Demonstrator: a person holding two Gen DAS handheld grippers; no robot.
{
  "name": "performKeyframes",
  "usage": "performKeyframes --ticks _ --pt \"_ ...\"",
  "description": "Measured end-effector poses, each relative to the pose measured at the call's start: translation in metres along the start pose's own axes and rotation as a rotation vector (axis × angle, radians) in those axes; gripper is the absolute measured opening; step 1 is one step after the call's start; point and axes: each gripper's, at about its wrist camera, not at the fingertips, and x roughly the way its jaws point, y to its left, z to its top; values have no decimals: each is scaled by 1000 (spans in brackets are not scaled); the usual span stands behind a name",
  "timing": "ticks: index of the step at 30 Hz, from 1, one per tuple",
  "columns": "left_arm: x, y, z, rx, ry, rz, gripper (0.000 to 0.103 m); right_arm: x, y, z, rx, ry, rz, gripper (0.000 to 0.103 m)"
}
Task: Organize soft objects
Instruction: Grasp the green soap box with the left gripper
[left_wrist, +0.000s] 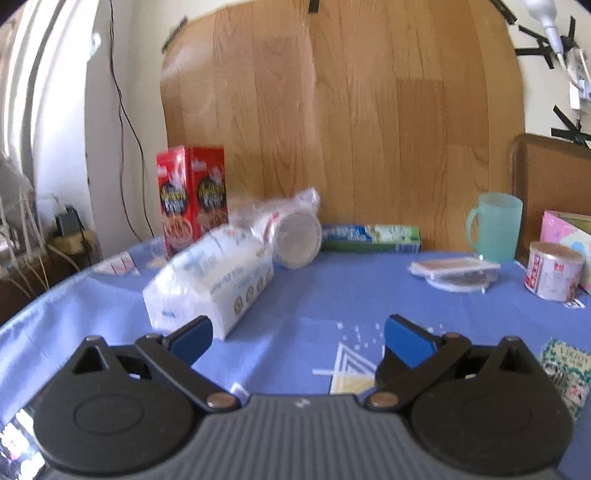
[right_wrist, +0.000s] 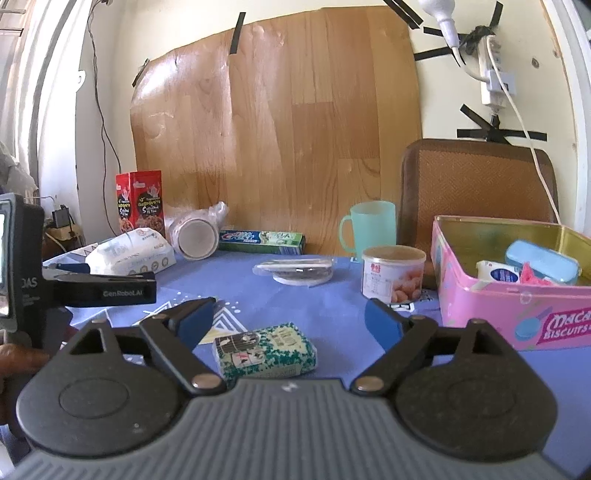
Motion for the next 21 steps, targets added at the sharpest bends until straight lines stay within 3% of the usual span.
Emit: performKeyframes --ticks 5,10,12,16,21 --pt "-11 15 6 -76 103 -123 103 4 -10 -3 9 63 84 91" --pt "-21 -20 22 9 202 -364 102 16 -11 -7 -28 145 139 91" --pt "-21 -40 24 59 224 -421 102 22 -12 -7 -63 175 159 91" --pt "-10 -69 26 103 271 -468 102 42 -12 -3 -158 243 187 91" --pt "-2 -84 24 97 306 -434 101 59 -17 -2 -193 287 234 91"
